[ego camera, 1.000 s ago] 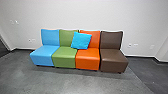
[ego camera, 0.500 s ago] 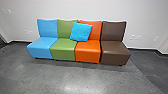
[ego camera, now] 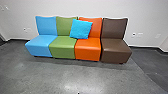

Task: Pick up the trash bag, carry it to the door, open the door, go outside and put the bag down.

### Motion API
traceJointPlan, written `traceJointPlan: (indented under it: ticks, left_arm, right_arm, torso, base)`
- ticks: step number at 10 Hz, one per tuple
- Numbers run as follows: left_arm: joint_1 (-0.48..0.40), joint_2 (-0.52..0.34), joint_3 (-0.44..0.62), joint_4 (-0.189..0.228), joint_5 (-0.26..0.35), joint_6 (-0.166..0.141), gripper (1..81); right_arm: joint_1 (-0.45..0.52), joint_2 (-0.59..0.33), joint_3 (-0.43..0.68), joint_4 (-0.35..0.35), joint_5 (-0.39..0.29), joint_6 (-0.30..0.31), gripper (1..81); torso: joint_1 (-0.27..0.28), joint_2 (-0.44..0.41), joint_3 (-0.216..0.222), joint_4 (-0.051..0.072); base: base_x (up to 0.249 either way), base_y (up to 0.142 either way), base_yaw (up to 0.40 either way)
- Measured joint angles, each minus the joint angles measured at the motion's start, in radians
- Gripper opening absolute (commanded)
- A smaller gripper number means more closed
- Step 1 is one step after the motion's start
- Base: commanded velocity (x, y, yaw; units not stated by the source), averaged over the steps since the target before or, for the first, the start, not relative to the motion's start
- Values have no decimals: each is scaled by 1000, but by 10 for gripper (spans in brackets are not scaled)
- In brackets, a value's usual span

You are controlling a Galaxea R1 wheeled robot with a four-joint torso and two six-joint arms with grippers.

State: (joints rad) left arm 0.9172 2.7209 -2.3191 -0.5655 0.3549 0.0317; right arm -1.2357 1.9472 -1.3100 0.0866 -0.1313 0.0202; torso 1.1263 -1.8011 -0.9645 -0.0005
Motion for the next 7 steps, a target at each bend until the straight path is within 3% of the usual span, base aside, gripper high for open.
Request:
traceJointPlan:
  ticks: [2, 3, 4, 7]
  left_arm:
    - [-18, 0, 3, 16, 77, 111, 811]
    - [-28, 0, 6, 22, 103, 134, 811]
    - [-40, 0, 6, 27, 115, 148, 811]
    - [-71, -1, -29, 28, 118, 149, 811]
  right_arm:
    - [0, -6, 1, 0, 0, 0, 811]
    - [1, -4, 2, 0, 0, 0, 811]
    - [0, -6, 2, 0, -1, 0, 811]
    - [59, -15, 9, 1, -63, 4, 811]
  torso:
    - [46, -74, 0, 0]
    - [69, -110, 0, 0]
    - [92, -146, 0, 0]
    - [156, -251, -5, 0]
  base:
    - [0, 0, 0]
    - [0, 0, 0]
    - [0, 0, 0]
    - [0, 0, 0]
